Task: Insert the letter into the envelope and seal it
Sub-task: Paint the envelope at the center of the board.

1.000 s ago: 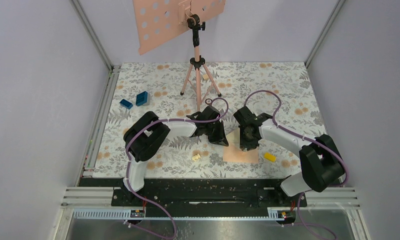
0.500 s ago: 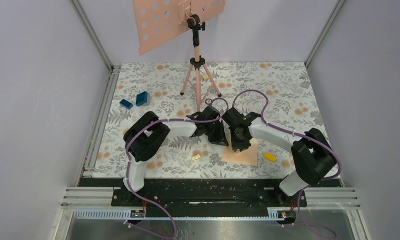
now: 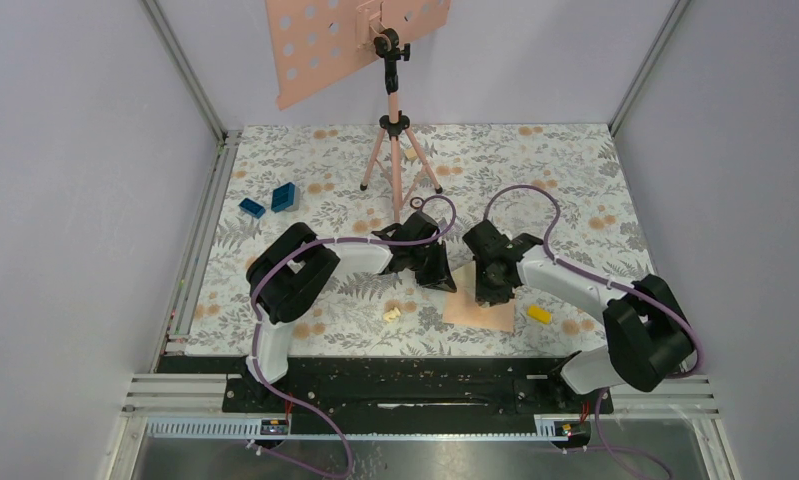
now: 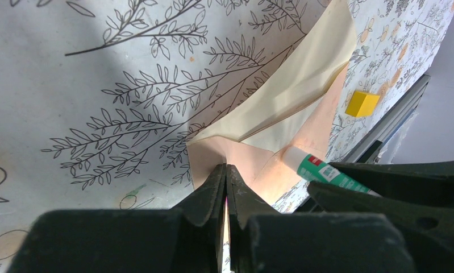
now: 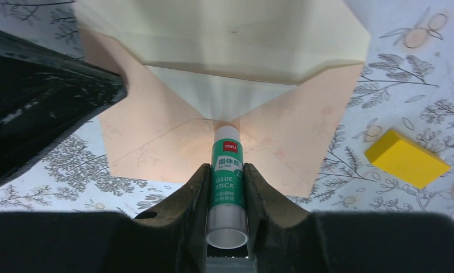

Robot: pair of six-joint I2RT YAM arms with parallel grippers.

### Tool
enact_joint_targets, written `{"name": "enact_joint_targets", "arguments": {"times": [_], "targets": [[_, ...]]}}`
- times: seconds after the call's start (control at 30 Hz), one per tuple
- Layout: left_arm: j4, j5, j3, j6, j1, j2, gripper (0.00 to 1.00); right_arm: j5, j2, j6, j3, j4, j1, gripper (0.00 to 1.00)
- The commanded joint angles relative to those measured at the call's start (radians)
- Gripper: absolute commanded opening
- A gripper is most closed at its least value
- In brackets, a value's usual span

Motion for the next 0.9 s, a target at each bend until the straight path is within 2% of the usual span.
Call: {"name": "enact_joint_targets", "arguments": {"times": [0.0,0.2,0.43,0.57,0.87], "targets": [[-0.091,-0.041,-0.035,0.024,0.004,0.009,0.03,0.065,-0.017,-0.008,-0.050,-0.081,-0.031,0.00],[-0.091,-0.041,-0.033,0.024,0.003,0.010,0.03,-0.005,0.001,0.001,-0.012,-0.059,-0.024,0.00],[-0.089,-0.043,-0.038,0.023,0.002,0.005,0.03,-0.019,0.088,0.026,0.103,-0.065,0.086,0.00],[-0.089,-0.044,-0.045,0.023,0.003,0.002,0.03,-0.016,0.114,0.037,0.134,-0.063,0.104,0.00],[-0.089,-0.040,-0.040,0.023,0.002,0.006,0.03,0.034,0.035,0.033,0.011,-0.075,0.054,0.00]]}}
